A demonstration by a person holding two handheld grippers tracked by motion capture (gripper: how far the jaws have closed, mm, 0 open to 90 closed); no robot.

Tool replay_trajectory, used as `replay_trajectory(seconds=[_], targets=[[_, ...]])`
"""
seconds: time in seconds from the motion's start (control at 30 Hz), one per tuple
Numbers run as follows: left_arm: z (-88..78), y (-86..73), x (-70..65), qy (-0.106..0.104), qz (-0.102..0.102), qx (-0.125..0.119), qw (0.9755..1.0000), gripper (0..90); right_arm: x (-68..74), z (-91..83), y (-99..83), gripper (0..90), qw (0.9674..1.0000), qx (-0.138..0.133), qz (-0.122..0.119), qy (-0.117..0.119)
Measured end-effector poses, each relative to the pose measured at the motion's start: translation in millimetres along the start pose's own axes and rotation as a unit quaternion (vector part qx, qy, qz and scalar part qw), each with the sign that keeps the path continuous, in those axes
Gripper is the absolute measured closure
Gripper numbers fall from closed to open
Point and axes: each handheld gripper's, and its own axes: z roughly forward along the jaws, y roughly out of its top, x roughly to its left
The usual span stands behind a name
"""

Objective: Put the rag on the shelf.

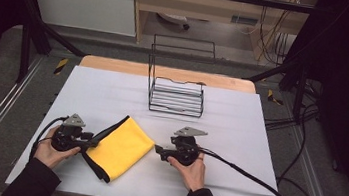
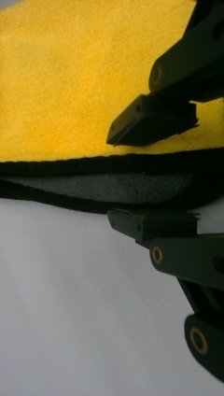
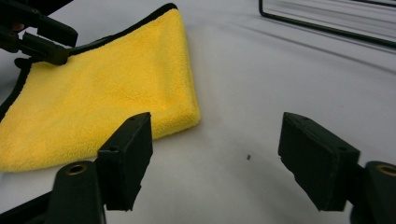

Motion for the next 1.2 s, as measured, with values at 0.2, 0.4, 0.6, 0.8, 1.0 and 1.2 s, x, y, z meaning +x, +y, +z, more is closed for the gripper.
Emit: replay_trajectory(seconds=[0.2, 0.4, 0.6, 0.8, 1.0, 1.2], targets=[[2.7, -2.9, -2.4, 0.004, 0.002, 0.003, 1.0, 59.3, 7.5, 20.0, -1.4, 40.9, 0.9998, 0.001, 0.018, 0.006], [3.2, -2.4, -2.9, 0.004, -0.007, 0.012, 0.9999, 60.0, 16.3, 34.0, -2.4, 54.6, 0.9995, 0.006, 0.032, 0.005], [2.0, 0.0, -6.3, 0.006, -0.006, 0.026, 0.9996, 70.8, 18.2, 38.3, -3.9, 66.3, 0.9989, 0.002, 0.047, 0.006], [0.4, -0.5, -5.8, 0.003, -0.015, 0.022, 0.9996, 78.3, 18.5, 38.4, -2.1, 83.7, 0.9981, 0.003, 0.06, 0.008], [-1.9, -0.3, -11.8, -0.014, -0.029, 0.02, 0.9993, 81.4, 15.6, 28.3, 5.7, 85.5, 0.9984, 0.012, 0.054, 0.015], [0.8, 1.2, -35.1, -0.037, -0.023, 0.023, 0.9988, 81.8, 11.3, 9.0, 17.2, 85.6, 0.9991, 0.029, 0.031, 0.003]])
